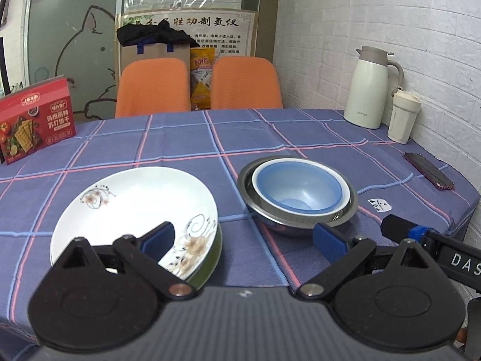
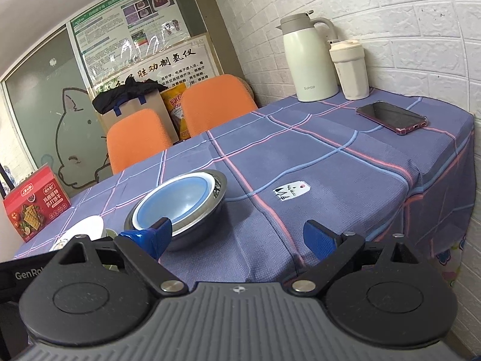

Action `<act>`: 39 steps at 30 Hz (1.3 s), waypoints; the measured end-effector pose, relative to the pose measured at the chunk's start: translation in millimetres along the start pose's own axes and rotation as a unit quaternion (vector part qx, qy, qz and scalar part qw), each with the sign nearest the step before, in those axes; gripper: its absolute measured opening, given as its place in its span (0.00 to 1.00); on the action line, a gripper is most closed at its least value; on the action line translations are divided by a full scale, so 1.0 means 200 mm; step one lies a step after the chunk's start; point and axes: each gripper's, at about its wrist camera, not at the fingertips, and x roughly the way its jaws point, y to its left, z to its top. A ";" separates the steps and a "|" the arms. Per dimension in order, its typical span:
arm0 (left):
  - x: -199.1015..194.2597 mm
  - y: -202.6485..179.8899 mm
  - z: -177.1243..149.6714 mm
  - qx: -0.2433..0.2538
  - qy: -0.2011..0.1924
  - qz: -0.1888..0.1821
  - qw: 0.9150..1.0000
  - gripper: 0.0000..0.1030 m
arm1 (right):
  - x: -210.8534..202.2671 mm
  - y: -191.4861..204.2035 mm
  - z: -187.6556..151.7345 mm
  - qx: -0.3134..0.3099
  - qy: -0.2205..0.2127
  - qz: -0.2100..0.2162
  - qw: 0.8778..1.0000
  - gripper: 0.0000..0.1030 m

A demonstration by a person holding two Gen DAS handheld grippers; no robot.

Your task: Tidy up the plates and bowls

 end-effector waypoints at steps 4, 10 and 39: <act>-0.01 0.00 -0.01 0.001 0.002 0.003 1.000 0.95 | 0.00 0.00 -0.01 -0.007 0.003 0.000 1.000 0.79; -0.04 -0.01 -0.02 0.010 -0.007 0.008 1.000 0.95 | -0.03 0.01 -0.01 -0.007 0.000 -0.002 1.000 0.79; -0.23 -0.02 -0.09 0.027 -0.032 0.028 0.999 0.95 | -0.19 0.08 -0.04 -0.044 -0.032 -0.001 0.999 0.79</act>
